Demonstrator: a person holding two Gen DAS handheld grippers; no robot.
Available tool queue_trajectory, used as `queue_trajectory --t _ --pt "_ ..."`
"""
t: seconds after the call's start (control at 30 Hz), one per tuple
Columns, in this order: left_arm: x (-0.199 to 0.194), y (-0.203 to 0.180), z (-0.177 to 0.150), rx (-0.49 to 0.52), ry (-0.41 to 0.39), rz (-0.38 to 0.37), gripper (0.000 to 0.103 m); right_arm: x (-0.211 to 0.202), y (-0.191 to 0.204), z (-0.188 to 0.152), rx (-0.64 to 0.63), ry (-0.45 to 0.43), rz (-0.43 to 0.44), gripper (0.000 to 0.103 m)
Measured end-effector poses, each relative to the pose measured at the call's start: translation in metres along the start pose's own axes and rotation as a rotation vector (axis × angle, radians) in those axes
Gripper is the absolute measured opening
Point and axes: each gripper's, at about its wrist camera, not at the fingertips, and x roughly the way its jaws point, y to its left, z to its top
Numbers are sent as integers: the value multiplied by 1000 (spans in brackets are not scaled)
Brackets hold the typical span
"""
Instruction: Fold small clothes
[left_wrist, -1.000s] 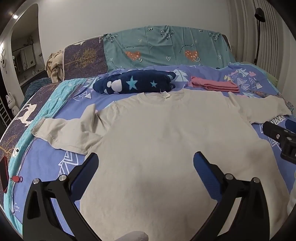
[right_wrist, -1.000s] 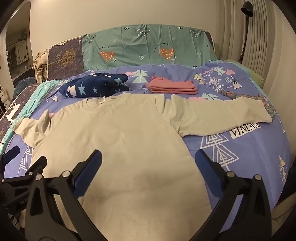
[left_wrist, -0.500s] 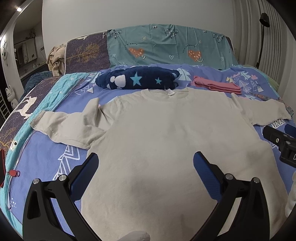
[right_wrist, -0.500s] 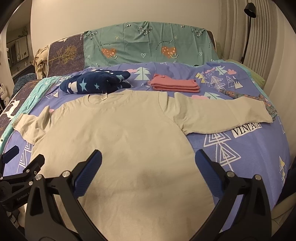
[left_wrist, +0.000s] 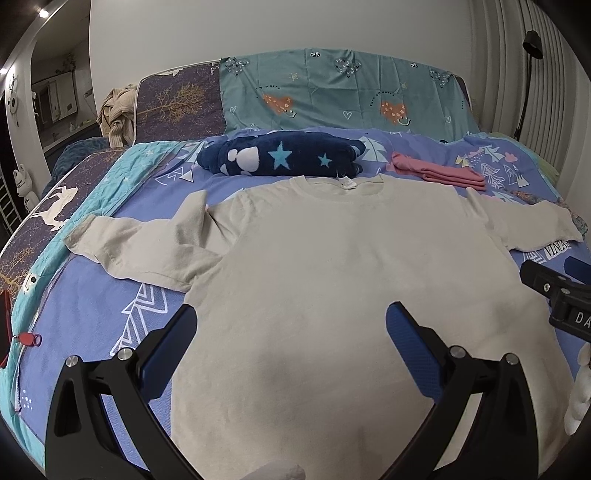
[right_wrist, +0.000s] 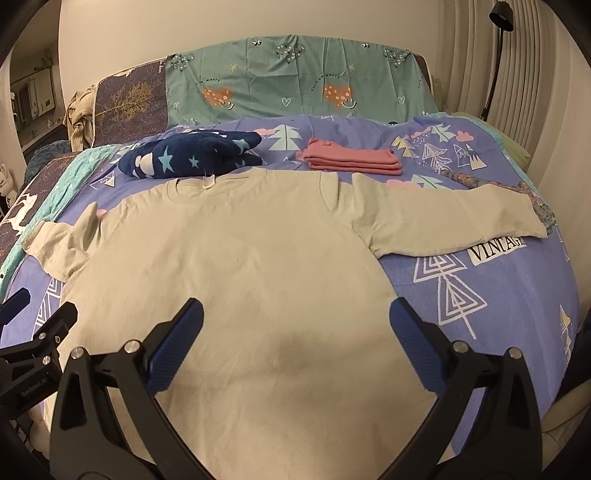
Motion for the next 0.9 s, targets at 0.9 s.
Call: queue_trajectory --t 0.9 --pt "4 13 -12 -17 20 -22 102 2 11 -4 -9 8 -9 101"
